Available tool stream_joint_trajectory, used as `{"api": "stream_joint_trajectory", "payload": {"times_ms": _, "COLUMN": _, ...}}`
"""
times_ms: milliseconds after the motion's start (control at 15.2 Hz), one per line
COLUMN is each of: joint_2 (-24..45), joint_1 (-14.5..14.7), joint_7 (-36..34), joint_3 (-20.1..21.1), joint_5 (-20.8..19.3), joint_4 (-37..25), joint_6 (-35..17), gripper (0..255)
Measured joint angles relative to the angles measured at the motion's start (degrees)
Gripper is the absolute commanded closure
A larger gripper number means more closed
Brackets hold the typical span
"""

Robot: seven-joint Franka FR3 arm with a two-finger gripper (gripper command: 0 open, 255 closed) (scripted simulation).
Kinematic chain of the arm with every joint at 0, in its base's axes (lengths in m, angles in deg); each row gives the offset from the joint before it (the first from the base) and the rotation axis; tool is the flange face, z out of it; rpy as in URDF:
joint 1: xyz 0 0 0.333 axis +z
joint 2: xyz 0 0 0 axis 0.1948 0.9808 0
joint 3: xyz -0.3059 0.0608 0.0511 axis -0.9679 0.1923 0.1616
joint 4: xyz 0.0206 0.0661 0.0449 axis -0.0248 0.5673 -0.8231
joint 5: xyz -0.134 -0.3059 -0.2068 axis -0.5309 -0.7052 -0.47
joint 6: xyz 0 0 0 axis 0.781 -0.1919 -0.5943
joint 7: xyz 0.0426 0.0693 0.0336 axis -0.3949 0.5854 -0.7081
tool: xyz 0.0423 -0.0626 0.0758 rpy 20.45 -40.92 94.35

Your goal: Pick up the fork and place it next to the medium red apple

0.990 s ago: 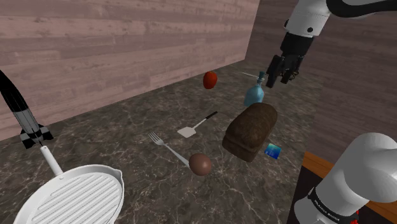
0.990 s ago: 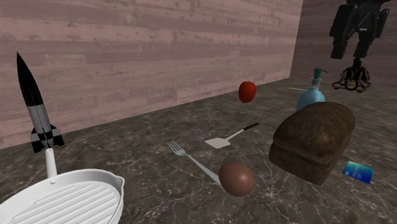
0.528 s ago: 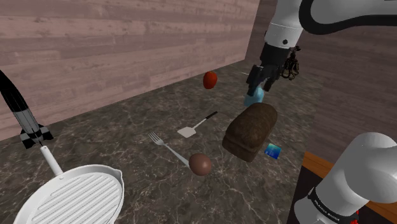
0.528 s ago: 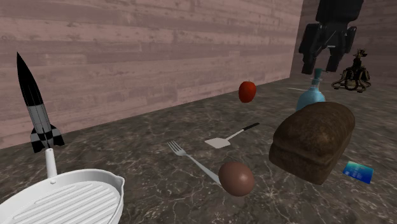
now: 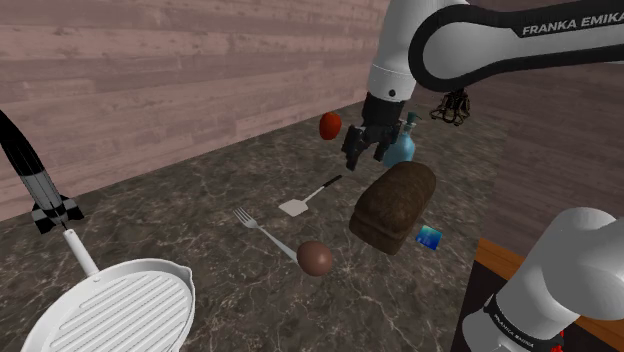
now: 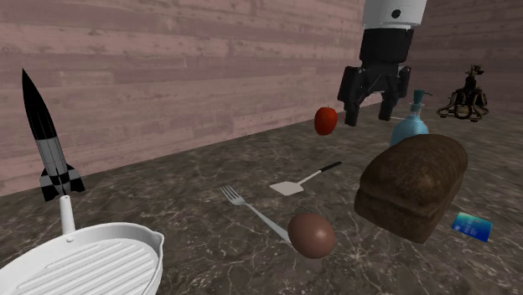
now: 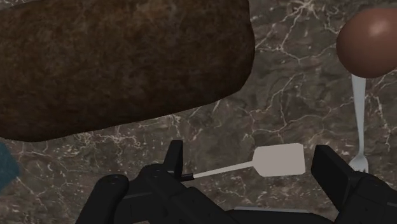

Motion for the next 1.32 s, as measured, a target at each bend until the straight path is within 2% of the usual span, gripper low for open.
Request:
{"api": "stream_joint_trajectory", "payload": {"times_ms": 330, "joint_2": 10.0, "joint_1": 0.4, "joint_7": -5.0, "joint_3": 4.4, "joint_5": -1.1, "joint_4": -3.7, "joint_6": -6.4, "gripper": 0}}
{"api": "stream_joint_trajectory", "payload": {"times_ms": 660, "joint_2": 20.2, "joint_1": 0.9, "joint_7": -10.4, "joint_3": 8.1, "joint_5": -4.4, "joint_4": -9.1, "joint_6": -10.9, "gripper": 0}}
{"api": "stream_joint_trajectory", "payload": {"times_ms": 990, "joint_2": 31.2, "joint_1": 2.3, "joint_7": -16.3, "joint_3": 10.3, "joint_5": -9.7, "joint_4": -15.6, "joint_6": -14.5, "gripper": 0}}
{"api": "stream_joint_trajectory", "payload": {"times_ms": 1320, "joint_2": 42.7, "joint_1": 5.7, "joint_7": -22.3, "joint_3": 10.8, "joint_5": -15.8, "joint_4": -25.0, "joint_6": -15.3, "gripper": 0}}
